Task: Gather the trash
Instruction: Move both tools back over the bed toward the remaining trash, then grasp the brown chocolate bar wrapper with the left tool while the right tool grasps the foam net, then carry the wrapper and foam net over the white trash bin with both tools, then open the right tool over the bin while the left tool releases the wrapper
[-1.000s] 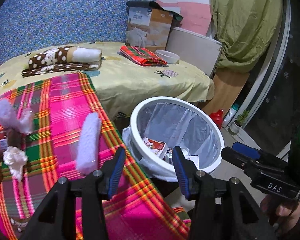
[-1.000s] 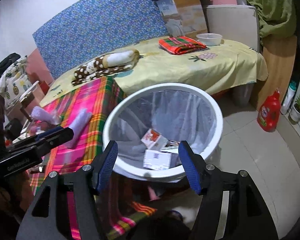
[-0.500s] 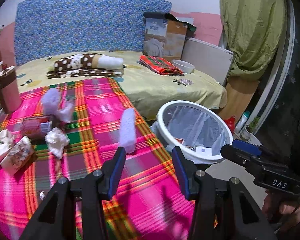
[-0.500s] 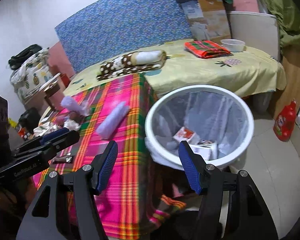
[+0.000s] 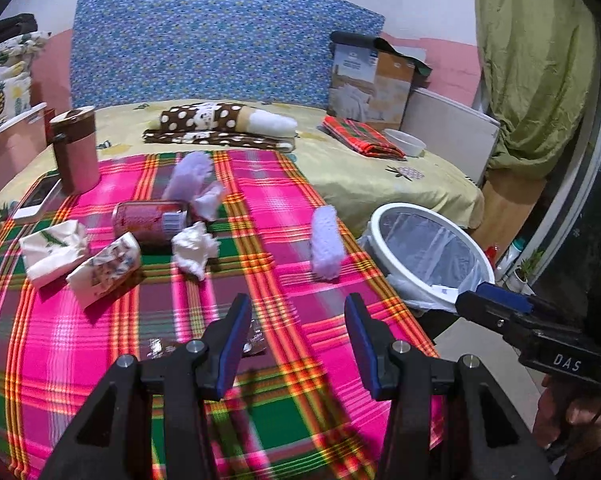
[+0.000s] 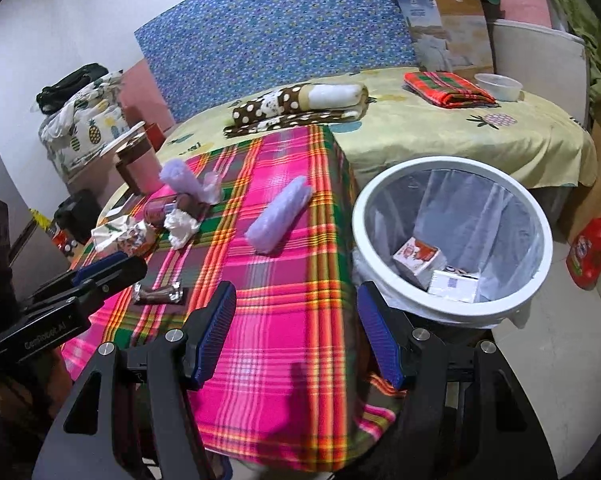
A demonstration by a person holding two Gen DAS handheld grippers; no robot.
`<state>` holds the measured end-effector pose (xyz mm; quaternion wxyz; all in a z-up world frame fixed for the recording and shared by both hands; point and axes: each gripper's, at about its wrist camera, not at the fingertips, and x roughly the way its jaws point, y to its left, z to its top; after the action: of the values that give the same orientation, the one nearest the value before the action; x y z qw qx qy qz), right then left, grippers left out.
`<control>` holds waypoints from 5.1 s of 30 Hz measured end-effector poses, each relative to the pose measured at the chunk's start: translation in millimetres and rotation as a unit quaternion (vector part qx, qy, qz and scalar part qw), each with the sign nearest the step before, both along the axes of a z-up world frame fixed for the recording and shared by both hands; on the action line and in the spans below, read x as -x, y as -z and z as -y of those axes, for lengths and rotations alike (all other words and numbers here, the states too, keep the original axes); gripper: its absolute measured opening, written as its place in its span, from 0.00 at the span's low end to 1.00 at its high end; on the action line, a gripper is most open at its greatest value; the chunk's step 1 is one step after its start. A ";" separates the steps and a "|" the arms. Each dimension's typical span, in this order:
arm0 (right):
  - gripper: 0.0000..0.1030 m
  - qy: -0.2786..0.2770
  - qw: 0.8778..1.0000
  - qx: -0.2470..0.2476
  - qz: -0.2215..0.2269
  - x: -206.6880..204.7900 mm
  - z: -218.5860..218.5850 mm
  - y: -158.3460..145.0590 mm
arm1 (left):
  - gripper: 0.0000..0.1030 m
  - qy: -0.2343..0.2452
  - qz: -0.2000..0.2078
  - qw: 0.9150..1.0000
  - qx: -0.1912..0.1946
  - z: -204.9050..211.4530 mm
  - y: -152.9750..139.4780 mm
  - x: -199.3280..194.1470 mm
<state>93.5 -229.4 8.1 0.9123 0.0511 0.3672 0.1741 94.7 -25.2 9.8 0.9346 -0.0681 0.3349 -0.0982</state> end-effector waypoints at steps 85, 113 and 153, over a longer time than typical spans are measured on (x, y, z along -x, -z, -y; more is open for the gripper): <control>0.20 -0.012 0.999 0.002 -0.051 -69.2 -48.9 34.4 | 0.20 -0.081 -0.084 0.993 -0.008 -57.5 62.3 -33.2; 0.20 0.000 1.000 -0.015 -0.015 -20.2 -1.4 9.8 | 0.20 -0.001 -0.042 0.999 -0.015 14.4 19.7 -29.2; 0.20 0.130 0.991 0.003 -0.037 -47.3 101.1 25.6 | 0.20 0.154 -0.042 0.987 -0.008 156.4 19.9 -108.0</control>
<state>140.8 -330.5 -17.4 0.9133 0.1022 0.3910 0.0509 202.7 -181.6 -10.1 0.8938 -0.0128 0.3814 -0.2354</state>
